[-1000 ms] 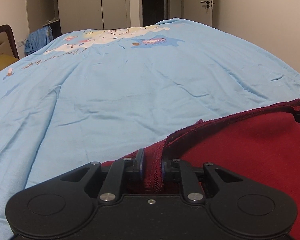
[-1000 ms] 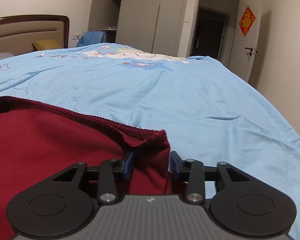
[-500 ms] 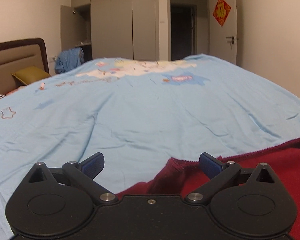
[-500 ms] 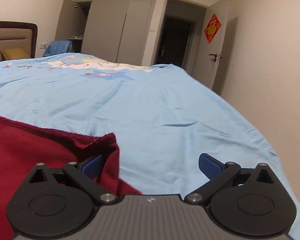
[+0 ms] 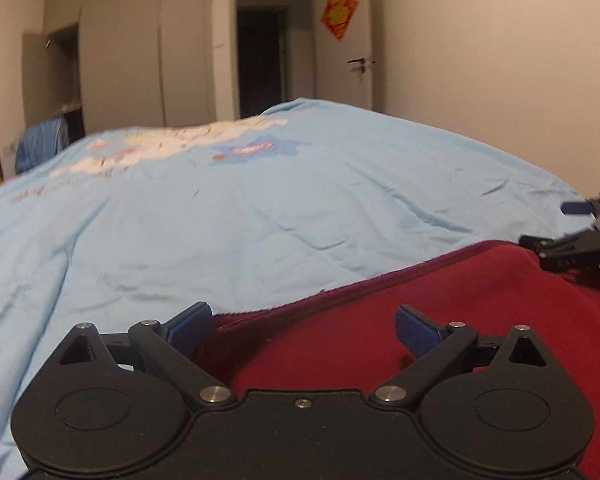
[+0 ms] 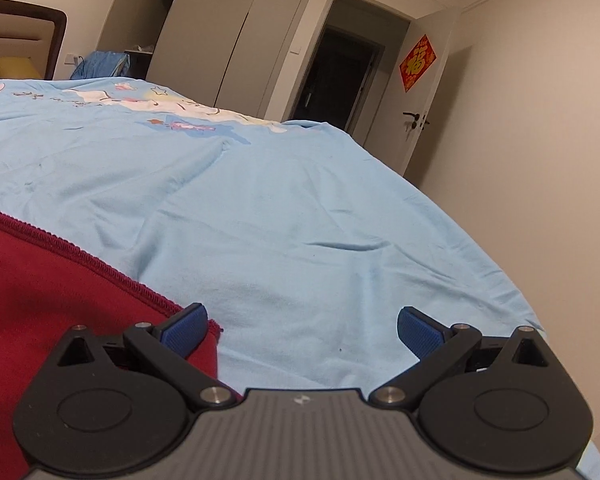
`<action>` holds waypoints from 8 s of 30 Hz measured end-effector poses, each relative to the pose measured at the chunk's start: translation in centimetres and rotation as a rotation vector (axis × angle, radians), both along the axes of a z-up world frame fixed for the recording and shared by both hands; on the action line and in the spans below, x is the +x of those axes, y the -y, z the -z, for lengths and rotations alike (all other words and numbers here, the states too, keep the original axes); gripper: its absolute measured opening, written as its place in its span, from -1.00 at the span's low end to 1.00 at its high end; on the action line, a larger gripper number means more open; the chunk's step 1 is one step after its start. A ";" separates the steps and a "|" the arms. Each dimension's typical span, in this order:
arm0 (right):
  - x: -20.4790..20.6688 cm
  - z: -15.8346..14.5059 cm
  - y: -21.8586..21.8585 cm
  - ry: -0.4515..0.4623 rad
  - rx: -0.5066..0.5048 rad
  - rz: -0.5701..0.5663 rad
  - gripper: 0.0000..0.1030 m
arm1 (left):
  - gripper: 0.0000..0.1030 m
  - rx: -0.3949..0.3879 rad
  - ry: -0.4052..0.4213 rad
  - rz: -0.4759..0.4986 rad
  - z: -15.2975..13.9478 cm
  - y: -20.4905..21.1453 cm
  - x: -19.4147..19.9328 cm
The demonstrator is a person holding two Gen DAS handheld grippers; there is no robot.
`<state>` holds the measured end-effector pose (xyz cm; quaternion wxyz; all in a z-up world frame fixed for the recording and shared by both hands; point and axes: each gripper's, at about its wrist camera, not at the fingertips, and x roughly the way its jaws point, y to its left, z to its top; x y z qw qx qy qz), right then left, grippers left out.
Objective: Fold small clothes
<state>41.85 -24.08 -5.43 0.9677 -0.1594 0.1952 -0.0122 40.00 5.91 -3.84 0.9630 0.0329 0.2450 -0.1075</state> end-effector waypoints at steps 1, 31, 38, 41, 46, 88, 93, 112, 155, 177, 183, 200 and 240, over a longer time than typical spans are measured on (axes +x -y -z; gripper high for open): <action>0.2 0.2 0.0 -0.008 0.001 -0.003 1.00 | 0.95 -0.026 -0.029 -0.018 0.4 -0.7 0.5; -0.3 0.9 0.7 -0.002 0.043 -0.014 1.00 | 0.99 -0.220 -0.022 0.091 1.0 -2.1 -1.4; -0.1 0.8 1.3 -0.013 0.084 -0.019 1.00 | 0.99 -0.294 -0.121 0.048 2.9 -3.3 0.5; 0.2 0.8 2.0 -0.029 0.128 -0.028 1.00 | 0.99 -0.314 -0.117 0.049 3.2 -3.6 0.2; 0.2 -0.7 4.2 -0.090 0.271 -0.033 1.00 | 0.99 -0.316 -0.116 0.048 3.3 -3.5 0.0; -18.2 1.7 -10.7 0.027 0.254 -0.277 1.00 | 0.99 -0.298 -0.083 -0.523 -0.6 -6.0 -21.0; -18.4 2.3 -9.5 0.047 0.306 -0.288 1.00 | 0.99 -0.442 -0.098 -0.498 1.3 -4.9 -23.1; -19.1 2.5 -8.4 0.058 0.356 -0.305 0.99 | 0.71 -0.756 -0.056 -0.475 3.5 -4.2 -20.8; -19.9 -0.8 -5.2 -0.027 0.423 -0.266 1.00 | -0.69 -0.503 0.056 -0.476 0.8 -3.4 -16.9; -24.3 -4.6 12.7 0.132 0.536 0.284 1.00 | -0.73 -0.103 0.040 0.243 -6.0 17.3 -12.5; -24.4 -4.1 13.5 0.115 0.537 0.307 1.00 | -0.61 -0.007 -0.040 0.325 -2.7 20.2 -13.0; -23.7 -4.3 12.2 0.053 0.656 0.084 1.00 | 0.25 0.012 0.046 0.374 -2.2 18.5 -17.4; -14.9 -6.1 8.2 0.005 0.606 -0.195 -0.83 | -0.81 -0.036 0.115 0.357 -1.7 20.4 -18.2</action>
